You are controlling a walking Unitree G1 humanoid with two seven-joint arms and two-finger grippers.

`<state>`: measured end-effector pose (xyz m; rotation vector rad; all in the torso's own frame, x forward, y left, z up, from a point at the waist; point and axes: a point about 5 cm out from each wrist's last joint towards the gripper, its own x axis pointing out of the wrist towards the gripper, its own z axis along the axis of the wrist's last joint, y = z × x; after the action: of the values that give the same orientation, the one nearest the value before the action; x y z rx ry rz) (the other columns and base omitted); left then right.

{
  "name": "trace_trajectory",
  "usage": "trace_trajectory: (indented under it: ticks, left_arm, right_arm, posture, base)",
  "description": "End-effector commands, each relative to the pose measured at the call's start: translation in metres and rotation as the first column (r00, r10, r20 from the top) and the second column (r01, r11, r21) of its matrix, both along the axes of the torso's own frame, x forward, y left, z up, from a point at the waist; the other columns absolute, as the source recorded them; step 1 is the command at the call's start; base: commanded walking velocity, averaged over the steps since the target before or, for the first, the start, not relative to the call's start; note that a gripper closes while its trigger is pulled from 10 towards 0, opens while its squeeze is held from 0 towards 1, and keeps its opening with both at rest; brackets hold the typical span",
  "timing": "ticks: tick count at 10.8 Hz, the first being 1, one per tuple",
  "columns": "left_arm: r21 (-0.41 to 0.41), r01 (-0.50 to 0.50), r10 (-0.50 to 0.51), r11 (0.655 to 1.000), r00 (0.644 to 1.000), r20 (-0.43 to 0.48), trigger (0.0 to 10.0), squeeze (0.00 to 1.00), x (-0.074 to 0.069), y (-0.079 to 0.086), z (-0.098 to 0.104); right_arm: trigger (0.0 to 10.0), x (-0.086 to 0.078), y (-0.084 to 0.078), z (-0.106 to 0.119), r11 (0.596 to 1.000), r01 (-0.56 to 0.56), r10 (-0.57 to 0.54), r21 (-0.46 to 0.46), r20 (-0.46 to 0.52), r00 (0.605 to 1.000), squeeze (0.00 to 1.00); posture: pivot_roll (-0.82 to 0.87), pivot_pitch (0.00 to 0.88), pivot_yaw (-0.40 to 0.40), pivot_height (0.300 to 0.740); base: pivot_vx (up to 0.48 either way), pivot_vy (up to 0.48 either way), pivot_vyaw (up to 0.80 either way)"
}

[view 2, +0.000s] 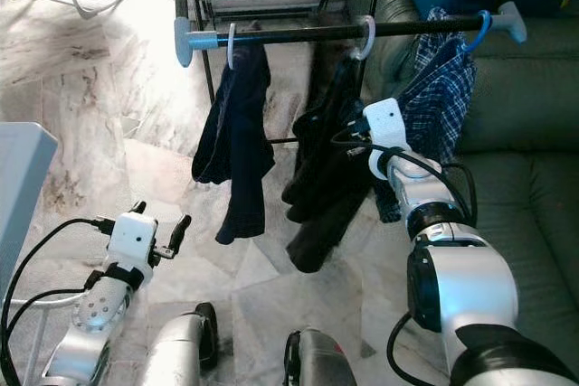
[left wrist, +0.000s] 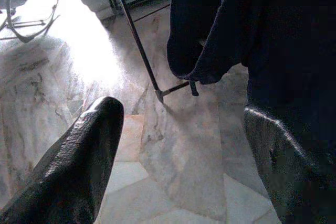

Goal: Hang hanger

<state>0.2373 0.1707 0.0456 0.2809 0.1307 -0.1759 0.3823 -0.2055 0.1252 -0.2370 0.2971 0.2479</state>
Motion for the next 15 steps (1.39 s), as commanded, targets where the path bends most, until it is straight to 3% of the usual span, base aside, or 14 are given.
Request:
trace_trajectory:
  ticks: [1, 4, 6, 8, 9, 10, 12, 13, 15]
  left_arm:
    - [0.006, 0.013, -0.013, 1.0, 1.0, -0.017, 10.0, 0.0, -0.001, -0.003, -0.003]
    - [0.009, 0.016, -0.016, 1.0, 1.0, -0.001, 10.0, 0.0, 0.013, -0.004, 0.001]
    - [0.007, -0.002, 0.002, 1.0, 1.0, 0.03, 10.0, 0.0, 0.018, -0.002, 0.007]
    - [-0.008, -0.028, 0.028, 1.0, 0.999, 0.028, 10.0, 0.0, 0.012, -0.002, 0.003]
    - [-0.01, -0.027, 0.027, 1.0, 0.999, 0.027, 10.0, 0.0, 0.01, -0.005, 0.0]
    - [-0.037, -0.054, 0.054, 0.998, 0.998, 0.011, 10.0, 0.0, 0.007, -0.004, -0.004]
    - [-0.049, -0.057, 0.056, 0.997, 0.998, -0.01, 10.0, 0.0, 0.007, -0.006, -0.01]
    - [-0.048, -0.046, 0.046, 0.998, 0.999, 0.0, 10.0, 0.0, 0.012, -0.006, -0.007]
    - [-0.047, -0.033, 0.034, 0.998, 0.999, 0.015, 10.0, 0.0, 0.02, -0.009, -0.005]
  right_arm:
    - [0.0, -0.002, -0.004, -0.002, 1.0, 0.011, -0.011, 0.006, 0.005, 1.0, 0.0]
    - [0.0, 0.002, -0.006, 0.009, 0.999, 0.031, -0.032, 0.015, 0.059, 0.998, 0.0]
    - [0.0, 0.009, -0.007, 0.036, 0.997, 0.066, -0.057, -0.03, 0.247, 0.967, 0.0]
    - [0.0, 0.0, -0.025, 0.047, 0.993, 0.111, -0.118, 0.04, 0.411, 0.904, 0.0]
    - [7.3, -0.011, -0.033, 0.036, 0.99, 0.134, -0.136, 0.035, 0.433, 0.891, 0.0]
    - [10.0, -0.031, -0.031, 0.013, 0.995, 0.074, -0.097, 0.069, 0.442, 0.892, 0.0]
    - [10.0, -0.071, -0.036, -0.029, 0.966, 0.19, -0.249, 0.177, 0.417, 0.874, 0.0]
    - [10.0, -0.088, -0.026, -0.046, 0.947, 0.227, -0.302, 0.228, 0.381, 0.874, 0.0]
    - [10.0, -0.109, 0.003, -0.075, 0.972, 0.142, -0.196, 0.19, 0.309, 0.931, 0.0]
  posture:
    - [0.12, 0.227, -0.054, 0.74]
    - [0.11, 0.202, -0.051, 0.74]
    - [0.11, 0.212, -0.045, 0.74]
    - [0.08, 0.219, -0.052, 0.74]
    - [0.08, 0.213, -0.061, 0.74]
    - [0.08, 0.197, -0.06, 0.74]
    - [0.07, 0.15, -0.059, 0.74]
    - [0.06, 0.141, -0.053, 0.74]
    - [0.05, 0.128, -0.059, 0.74]
  base:
    - [0.0, 0.0, 0.0]
    - [0.0, 0.0, 0.0]
    - [0.0, 0.0, 0.0]
    - [0.0, 0.0, 0.0]
    - [0.0, 0.0, 0.0]
    - [0.0, 0.0, 0.0]
    - [0.0, 0.0, 0.0]
    - [0.0, 0.0, 0.0]
    - [0.0, 0.0, 0.0]
